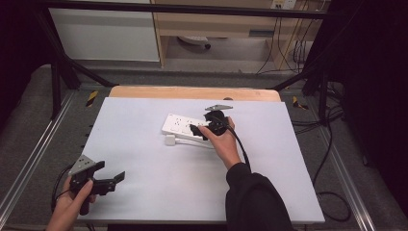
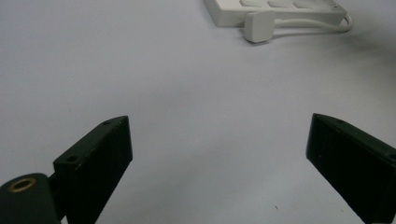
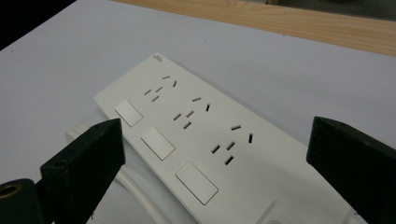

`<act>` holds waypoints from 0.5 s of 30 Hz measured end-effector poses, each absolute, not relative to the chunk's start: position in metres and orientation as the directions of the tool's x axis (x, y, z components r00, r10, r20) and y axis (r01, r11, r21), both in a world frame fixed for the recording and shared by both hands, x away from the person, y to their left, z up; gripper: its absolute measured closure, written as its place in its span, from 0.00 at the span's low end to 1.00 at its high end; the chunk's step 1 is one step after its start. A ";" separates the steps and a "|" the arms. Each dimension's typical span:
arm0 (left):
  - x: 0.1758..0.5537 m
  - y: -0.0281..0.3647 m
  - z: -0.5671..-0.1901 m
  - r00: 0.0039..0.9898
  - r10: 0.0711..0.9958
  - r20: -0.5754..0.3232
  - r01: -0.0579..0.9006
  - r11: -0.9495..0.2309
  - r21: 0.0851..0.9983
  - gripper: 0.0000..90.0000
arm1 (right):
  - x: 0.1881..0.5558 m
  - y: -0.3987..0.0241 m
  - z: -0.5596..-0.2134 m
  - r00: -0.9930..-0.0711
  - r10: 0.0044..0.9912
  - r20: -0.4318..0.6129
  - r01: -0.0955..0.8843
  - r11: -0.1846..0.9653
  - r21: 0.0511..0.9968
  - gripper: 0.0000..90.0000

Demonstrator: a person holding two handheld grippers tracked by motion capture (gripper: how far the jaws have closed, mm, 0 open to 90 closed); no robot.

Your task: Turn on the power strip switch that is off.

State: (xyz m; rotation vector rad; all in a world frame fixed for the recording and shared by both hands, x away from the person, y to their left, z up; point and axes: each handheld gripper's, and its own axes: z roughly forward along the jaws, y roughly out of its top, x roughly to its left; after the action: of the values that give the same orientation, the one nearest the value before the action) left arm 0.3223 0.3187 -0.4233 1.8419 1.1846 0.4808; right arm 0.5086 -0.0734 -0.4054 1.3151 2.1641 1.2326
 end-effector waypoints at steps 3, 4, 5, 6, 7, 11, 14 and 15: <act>0.322 0.319 -0.423 0.472 0.872 -0.128 0.536 -0.168 0.827 0.08 | 0.507 -0.075 -0.401 -0.525 0.839 0.146 0.548 0.201 0.812 0.06; 0.322 0.319 -0.423 0.472 0.872 -0.128 0.536 -0.169 0.827 0.08 | 0.507 -0.076 -0.401 -0.524 0.840 0.143 0.547 0.203 0.812 0.06; 0.322 0.319 -0.423 0.472 0.872 -0.128 0.536 -0.168 0.828 0.08 | 0.506 -0.077 -0.399 -0.523 0.840 0.146 0.547 0.199 0.813 0.06; 0.322 0.319 -0.423 0.472 0.872 -0.128 0.536 -0.169 0.827 0.08 | 0.505 -0.078 -0.398 -0.521 0.841 0.146 0.546 0.196 0.815 0.06; 0.322 0.319 -0.423 0.472 0.872 -0.128 0.536 -0.169 0.827 0.08 | 0.504 -0.080 -0.397 -0.522 0.841 0.145 0.545 0.198 0.815 0.06; 0.322 0.319 -0.423 0.473 0.872 -0.126 0.535 -0.171 0.827 0.08 | 0.501 -0.086 -0.392 -0.520 0.842 0.147 0.537 0.188 0.823 0.06; 0.322 0.319 -0.423 0.473 0.872 -0.128 0.536 -0.170 0.827 0.08 | 0.499 -0.090 -0.387 -0.519 0.842 0.146 0.527 0.181 0.830 0.06; 0.322 0.319 -0.423 0.472 0.872 -0.127 0.536 -0.170 0.827 0.08 | 0.498 -0.092 -0.385 -0.520 0.842 0.146 0.523 0.179 0.833 0.06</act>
State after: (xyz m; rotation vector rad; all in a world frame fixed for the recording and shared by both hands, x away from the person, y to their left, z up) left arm 0.3223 0.3187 -0.4234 1.8427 1.1846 0.4820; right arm 0.4979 -0.0918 -0.3852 1.2924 2.1139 1.2722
